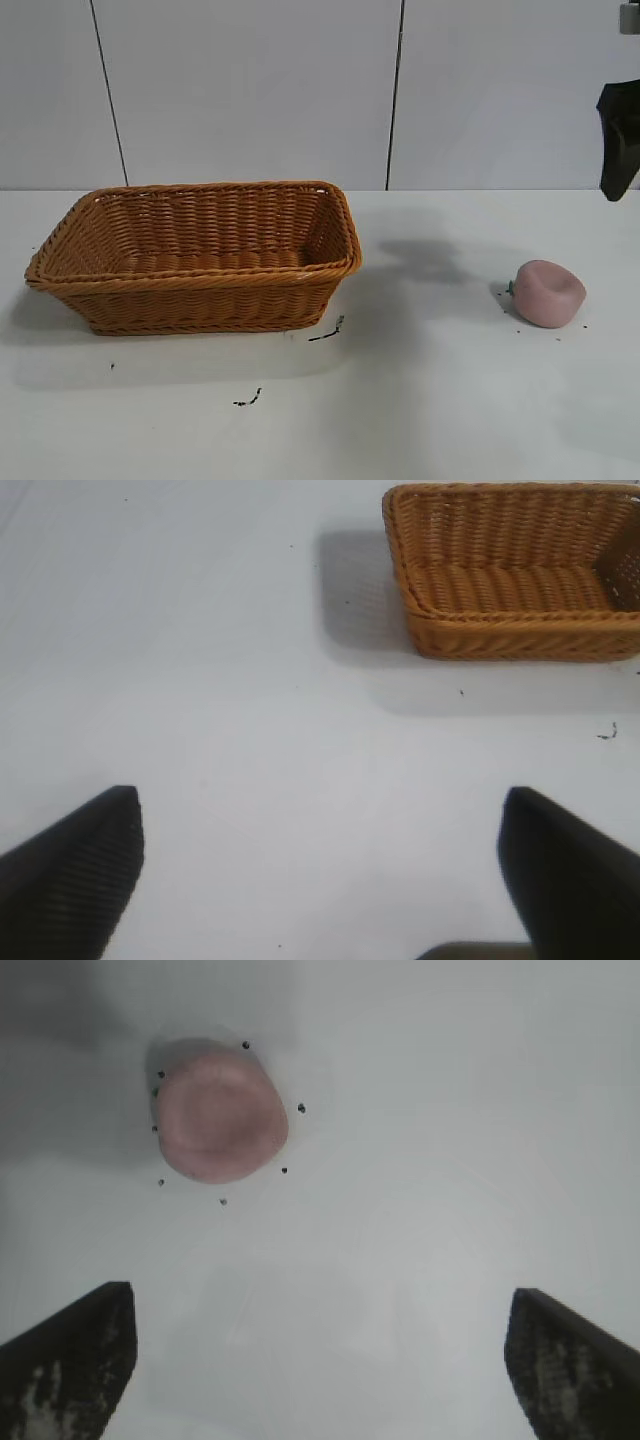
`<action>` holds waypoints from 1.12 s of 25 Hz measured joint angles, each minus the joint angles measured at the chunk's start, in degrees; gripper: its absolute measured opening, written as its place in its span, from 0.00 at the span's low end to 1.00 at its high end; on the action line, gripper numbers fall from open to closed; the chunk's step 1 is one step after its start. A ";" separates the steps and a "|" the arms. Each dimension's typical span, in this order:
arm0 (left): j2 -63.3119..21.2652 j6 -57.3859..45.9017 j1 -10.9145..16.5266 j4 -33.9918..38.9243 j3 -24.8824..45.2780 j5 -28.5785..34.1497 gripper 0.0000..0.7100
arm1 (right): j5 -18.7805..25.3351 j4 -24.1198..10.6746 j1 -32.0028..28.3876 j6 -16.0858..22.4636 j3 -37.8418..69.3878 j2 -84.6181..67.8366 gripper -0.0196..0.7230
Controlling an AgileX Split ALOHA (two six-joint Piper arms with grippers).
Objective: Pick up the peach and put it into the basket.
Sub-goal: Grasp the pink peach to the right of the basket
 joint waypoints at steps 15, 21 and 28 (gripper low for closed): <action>0.00 0.00 0.00 0.00 0.00 0.00 0.98 | -12.50 3.50 0.00 -2.18 0.00 14.23 0.96; 0.00 0.00 0.00 0.00 0.00 0.00 0.98 | -13.56 3.50 0.00 -2.18 0.00 17.68 0.96; 0.00 0.00 0.00 0.00 0.00 0.00 0.98 | -13.58 3.50 0.00 -2.23 -0.04 18.78 0.94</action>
